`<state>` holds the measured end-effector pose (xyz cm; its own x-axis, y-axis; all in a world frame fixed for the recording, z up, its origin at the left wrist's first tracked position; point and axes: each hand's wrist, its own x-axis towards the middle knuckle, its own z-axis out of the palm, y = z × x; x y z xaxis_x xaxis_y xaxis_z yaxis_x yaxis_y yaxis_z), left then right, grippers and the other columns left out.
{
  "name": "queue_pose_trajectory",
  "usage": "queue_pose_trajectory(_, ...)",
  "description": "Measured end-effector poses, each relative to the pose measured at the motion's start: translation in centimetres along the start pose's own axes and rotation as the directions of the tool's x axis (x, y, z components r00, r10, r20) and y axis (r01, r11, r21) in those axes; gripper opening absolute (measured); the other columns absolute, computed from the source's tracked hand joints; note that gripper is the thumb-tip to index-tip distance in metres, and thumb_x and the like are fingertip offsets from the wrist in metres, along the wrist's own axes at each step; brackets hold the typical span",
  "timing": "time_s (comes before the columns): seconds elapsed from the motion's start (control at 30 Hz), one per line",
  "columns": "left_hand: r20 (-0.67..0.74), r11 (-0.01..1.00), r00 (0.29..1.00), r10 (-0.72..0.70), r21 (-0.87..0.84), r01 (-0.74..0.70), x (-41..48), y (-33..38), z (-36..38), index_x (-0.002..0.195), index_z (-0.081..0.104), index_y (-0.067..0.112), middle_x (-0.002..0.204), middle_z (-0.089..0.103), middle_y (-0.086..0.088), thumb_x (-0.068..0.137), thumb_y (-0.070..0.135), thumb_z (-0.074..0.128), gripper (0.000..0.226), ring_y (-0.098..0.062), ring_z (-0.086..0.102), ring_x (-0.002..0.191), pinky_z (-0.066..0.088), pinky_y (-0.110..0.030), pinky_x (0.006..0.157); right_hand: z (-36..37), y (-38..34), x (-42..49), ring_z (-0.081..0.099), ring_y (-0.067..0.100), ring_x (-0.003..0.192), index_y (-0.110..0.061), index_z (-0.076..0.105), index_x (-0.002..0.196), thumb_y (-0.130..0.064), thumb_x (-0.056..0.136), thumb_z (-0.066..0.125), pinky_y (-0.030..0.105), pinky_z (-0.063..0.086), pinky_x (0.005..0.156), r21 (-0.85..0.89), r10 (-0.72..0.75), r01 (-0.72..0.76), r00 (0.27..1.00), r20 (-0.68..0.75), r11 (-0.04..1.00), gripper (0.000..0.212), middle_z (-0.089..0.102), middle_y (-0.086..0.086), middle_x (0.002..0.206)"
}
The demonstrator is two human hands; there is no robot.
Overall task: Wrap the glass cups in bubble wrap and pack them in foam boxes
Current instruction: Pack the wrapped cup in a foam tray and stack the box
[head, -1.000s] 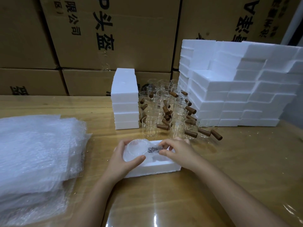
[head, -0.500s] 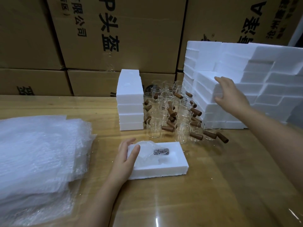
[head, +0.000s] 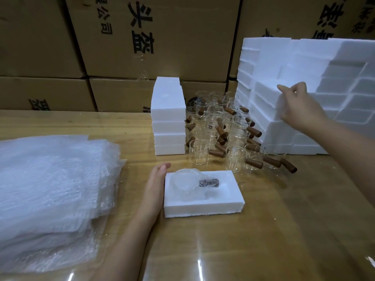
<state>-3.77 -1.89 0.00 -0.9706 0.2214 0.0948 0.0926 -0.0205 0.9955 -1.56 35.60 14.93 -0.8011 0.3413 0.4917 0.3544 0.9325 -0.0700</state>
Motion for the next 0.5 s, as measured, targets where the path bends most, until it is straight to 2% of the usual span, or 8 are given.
queue_pose_trajectory(0.1, 0.013, 0.999, 1.0, -0.004, -0.048, 0.004, -0.2, 0.3, 0.1, 0.113, 0.059, 0.03, 0.115, 0.061, 0.017, 0.08, 0.056, 0.036, 0.048, 0.001, 0.058, 0.106, 0.046, -0.02, 0.087, -1.7, -2.1, -1.0, 0.043, 0.037, 0.113, -0.014, 0.032, 0.145, -0.001, 0.083, 0.058, 0.049, 0.05, 0.08, 0.014, -0.041, 0.042, 0.996, -0.085, 0.999, 0.068, 0.031, 0.018, 0.127)
queue_pose_trajectory(0.17, -0.001, 0.995, 1.0, -0.006, -0.096, 0.006, -0.3, 0.5, 0.1, 0.112, 0.059, 0.027, 0.114, 0.062, 0.014, 0.085, 0.054, 0.037, 0.044, 0.0, 0.06, 0.101, 0.045, -0.017, 0.081, -2.9, -3.9, -2.5, 0.047, 0.035, 0.111, -0.012, 0.035, 0.142, 0.0, 0.081, 0.061, 0.047, 0.05, 0.079, 0.115, -0.083, 0.109, 0.973, -0.213, 0.987, 0.067, 0.035, 0.018, 0.126)
queue_pose_trajectory(0.23, -0.053, 0.989, 0.998, -0.025, -0.146, 0.017, -0.2, 0.5, 0.0, 0.112, 0.06, 0.023, 0.118, 0.063, 0.008, 0.099, 0.045, 0.036, 0.035, -0.007, 0.059, 0.105, 0.045, -0.022, 0.085, -3.7, -5.6, -5.0, 0.053, 0.028, 0.104, -0.015, 0.041, 0.134, -0.009, 0.083, 0.065, 0.035, 0.049, 0.076, 0.323, -0.022, 0.156, 0.924, -0.381, 0.933, 0.057, 0.043, 0.015, 0.125)
queue_pose_trajectory(0.3, -0.104, 0.972, 0.992, -0.066, -0.233, 0.041, 0.1, 0.4, -0.2, 0.113, 0.061, 0.019, 0.12, 0.063, 0.004, 0.102, 0.037, 0.033, 0.035, -0.012, 0.061, 0.108, 0.047, -0.024, 0.085, -4.4, -7.2, -7.9, 0.055, 0.013, 0.088, -0.025, 0.044, 0.123, -0.028, 0.083, 0.068, 0.017, 0.043, 0.068, 0.609, 0.155, 0.154, 0.892, -0.424, 0.778, 0.047, 0.054, 0.002, 0.115)
queue_pose_trajectory(0.33, -0.121, 0.957, 0.989, -0.09, -0.285, 0.052, 0.3, 0.4, -0.4, 0.115, 0.06, 0.017, 0.119, 0.064, 0.003, 0.102, 0.037, 0.035, 0.035, -0.013, 0.063, 0.108, 0.049, -0.025, 0.084, -4.4, -7.8, -9.1, 0.054, 0.006, 0.079, -0.029, 0.045, 0.118, -0.035, 0.082, 0.069, 0.012, 0.042, 0.063, 0.736, 0.237, 0.134, 0.896, -0.377, 0.664, 0.044, 0.058, -0.006, 0.108)
queue_pose_trajectory(0.4, -0.143, 0.929, 0.981, -0.129, -0.364, 0.069, 0.5, 0.4, -0.8, 0.115, 0.061, 0.016, 0.116, 0.067, 0.003, 0.101, 0.034, 0.042, 0.029, -0.014, 0.066, 0.106, 0.052, -0.028, 0.084, -3.9, -8.3, -10.7, 0.053, 0.002, 0.072, -0.026, 0.052, 0.116, -0.037, 0.081, 0.07, 0.011, 0.043, 0.062, 0.91, 0.325, 0.001, 0.934, -0.15, 0.415, 0.041, 0.061, -0.014, 0.102)
queue_pose_trajectory(0.43, -0.149, 0.919, 0.979, -0.14, -0.388, 0.073, 0.6, 0.4, -1.1, 0.112, 0.062, 0.018, 0.115, 0.068, 0.003, 0.099, 0.031, 0.046, 0.024, -0.013, 0.066, 0.104, 0.053, -0.03, 0.085, -3.4, -8.3, -11.2, 0.055, 0.002, 0.074, -0.023, 0.055, 0.119, -0.032, 0.083, 0.069, 0.014, 0.045, 0.063, 0.956, 0.322, -0.102, 0.947, 0.009, 0.274, 0.04, 0.063, -0.014, 0.102)
queue_pose_trajectory(0.5, -0.152, 0.902, 0.976, -0.156, -0.425, 0.078, 0.8, 0.2, -1.4, 0.109, 0.063, 0.021, 0.115, 0.068, 0.003, 0.097, 0.026, 0.053, 0.016, -0.013, 0.067, 0.103, 0.053, -0.033, 0.087, -2.0, -8.1, -12.0, 0.061, 0.006, 0.076, -0.015, 0.059, 0.116, -0.024, 0.081, 0.066, 0.02, 0.047, 0.067, 0.959, 0.21, -0.281, 0.936, 0.282, -0.032, 0.036, 0.068, -0.008, 0.096)
